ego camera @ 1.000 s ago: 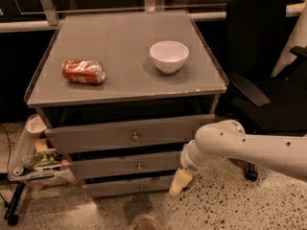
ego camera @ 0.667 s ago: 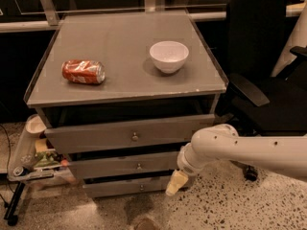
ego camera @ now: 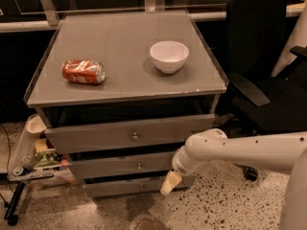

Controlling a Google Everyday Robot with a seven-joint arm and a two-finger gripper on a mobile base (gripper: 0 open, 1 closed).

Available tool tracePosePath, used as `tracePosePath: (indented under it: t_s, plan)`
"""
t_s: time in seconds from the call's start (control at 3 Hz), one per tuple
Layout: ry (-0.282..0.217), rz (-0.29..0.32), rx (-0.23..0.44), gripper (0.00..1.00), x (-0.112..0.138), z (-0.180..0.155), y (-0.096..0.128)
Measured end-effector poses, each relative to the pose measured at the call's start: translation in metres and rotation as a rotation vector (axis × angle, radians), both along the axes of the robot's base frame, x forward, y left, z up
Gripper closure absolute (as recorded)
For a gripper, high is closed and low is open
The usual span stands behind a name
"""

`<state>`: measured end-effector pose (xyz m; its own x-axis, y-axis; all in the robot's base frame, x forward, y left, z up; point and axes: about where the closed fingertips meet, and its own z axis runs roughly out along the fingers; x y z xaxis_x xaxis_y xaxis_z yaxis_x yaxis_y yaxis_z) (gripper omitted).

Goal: Open middle drawer

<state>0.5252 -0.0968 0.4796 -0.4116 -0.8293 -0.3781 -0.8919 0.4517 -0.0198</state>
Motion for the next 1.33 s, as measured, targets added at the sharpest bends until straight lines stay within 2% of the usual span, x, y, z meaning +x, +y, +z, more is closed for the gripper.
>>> tracePosePath:
  t_s: [0.67, 1.0, 1.33]
  plan:
    - [-0.008, -0.008, -0.005, 0.0, 0.02, -0.032, 0.006]
    - [-0.033, 0.01, -0.026, 0.0, 0.043, -0.048, 0.003]
    - [-0.022, 0.015, -0.027, 0.0, 0.046, -0.059, 0.004]
